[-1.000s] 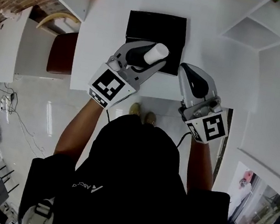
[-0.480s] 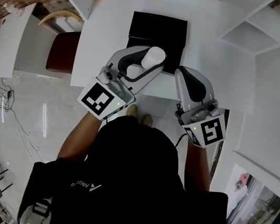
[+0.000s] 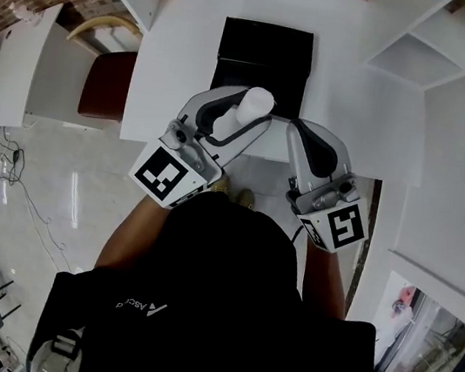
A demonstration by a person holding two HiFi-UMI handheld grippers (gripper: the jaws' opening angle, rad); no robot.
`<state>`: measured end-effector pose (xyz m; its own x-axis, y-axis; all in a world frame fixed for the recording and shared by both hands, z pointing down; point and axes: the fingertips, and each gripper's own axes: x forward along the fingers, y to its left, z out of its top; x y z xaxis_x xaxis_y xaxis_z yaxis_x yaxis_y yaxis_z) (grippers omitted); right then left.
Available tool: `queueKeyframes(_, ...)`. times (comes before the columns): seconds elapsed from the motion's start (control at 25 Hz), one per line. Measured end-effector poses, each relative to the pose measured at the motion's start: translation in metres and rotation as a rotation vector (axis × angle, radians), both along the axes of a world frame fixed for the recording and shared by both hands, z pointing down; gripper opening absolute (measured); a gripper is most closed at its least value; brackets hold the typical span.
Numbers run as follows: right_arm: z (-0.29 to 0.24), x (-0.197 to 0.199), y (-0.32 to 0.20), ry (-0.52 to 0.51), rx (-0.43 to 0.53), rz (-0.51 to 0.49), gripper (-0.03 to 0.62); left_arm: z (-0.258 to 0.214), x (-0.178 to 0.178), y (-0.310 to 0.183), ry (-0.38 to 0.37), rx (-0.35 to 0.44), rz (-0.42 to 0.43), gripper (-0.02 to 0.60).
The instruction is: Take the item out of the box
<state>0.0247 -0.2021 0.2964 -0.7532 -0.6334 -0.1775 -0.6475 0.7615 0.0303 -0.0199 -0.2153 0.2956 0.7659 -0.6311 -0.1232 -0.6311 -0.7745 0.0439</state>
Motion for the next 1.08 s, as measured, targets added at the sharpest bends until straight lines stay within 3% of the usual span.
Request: queueKeyframes(1.08, 0.0090, 0.0053, 0.0075, 0.007, -0.010, 0.017, 0.002, -0.0002, 0.0023, 0.0065, 0.000, -0.005, 0.013, 0.173)
